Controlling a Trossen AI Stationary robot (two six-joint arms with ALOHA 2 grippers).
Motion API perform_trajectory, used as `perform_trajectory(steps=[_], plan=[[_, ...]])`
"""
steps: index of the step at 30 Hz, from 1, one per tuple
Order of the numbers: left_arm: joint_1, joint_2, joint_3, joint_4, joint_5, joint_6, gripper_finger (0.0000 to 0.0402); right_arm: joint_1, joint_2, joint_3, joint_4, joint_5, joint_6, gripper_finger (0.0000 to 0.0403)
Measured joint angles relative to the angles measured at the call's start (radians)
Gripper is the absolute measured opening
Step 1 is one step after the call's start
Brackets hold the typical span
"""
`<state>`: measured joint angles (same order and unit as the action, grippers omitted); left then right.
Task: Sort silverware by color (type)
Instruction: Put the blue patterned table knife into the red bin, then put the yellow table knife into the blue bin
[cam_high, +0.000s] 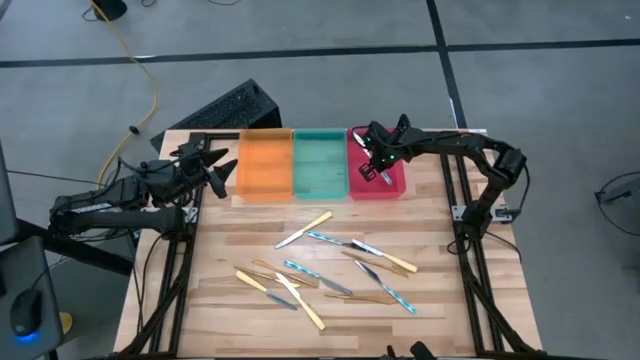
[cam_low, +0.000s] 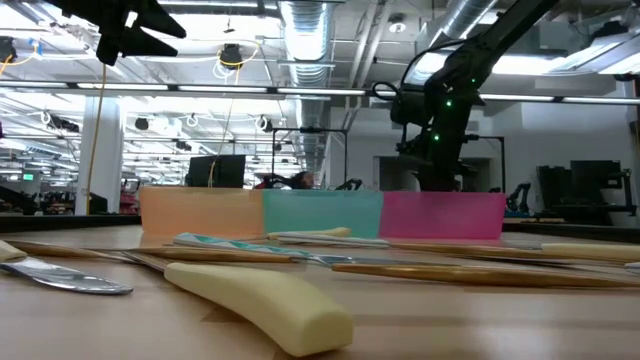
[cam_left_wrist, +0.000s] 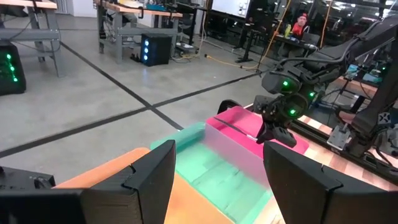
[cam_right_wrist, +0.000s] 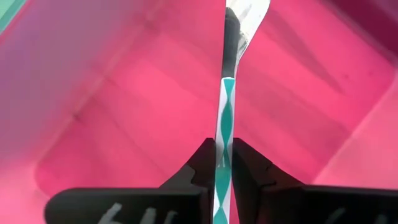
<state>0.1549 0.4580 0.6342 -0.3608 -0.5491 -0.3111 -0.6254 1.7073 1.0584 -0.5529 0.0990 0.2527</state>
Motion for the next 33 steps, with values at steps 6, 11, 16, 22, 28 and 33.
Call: perform_trajectory(steps=[6,11,16,22,28,33], plan=[[0.000,0.000,0.000,0.000,0.000,0.000,0.0225,0.000,0.000,0.000,0.000,0.000,0.000,0.0070],[0.000,0.000,0.000,0.000,0.000,0.000,0.0225,0.000,0.000,0.000,0.000,0.004,0.000,0.0089],[0.000,0.000,0.000,-0.001,0.000,0.000,0.0225,0.000,0.000,0.000,0.008,0.005,-0.007,0.0122],[0.000,0.000,0.000,-0.007,0.003,0.004,0.0225,0.000,0.000,0.054,-0.056,-0.005,-0.114,0.0147],[0.000,0.005,0.000,0.033,0.091,0.003,0.0225,0.010,-0.001,0.238,-0.293,-0.019,-0.200,0.0147],[0.000,0.073,0.002,0.040,0.169,-0.018,0.0225,0.038,-0.001,0.406,-0.432,-0.020,-0.248,0.0139]])
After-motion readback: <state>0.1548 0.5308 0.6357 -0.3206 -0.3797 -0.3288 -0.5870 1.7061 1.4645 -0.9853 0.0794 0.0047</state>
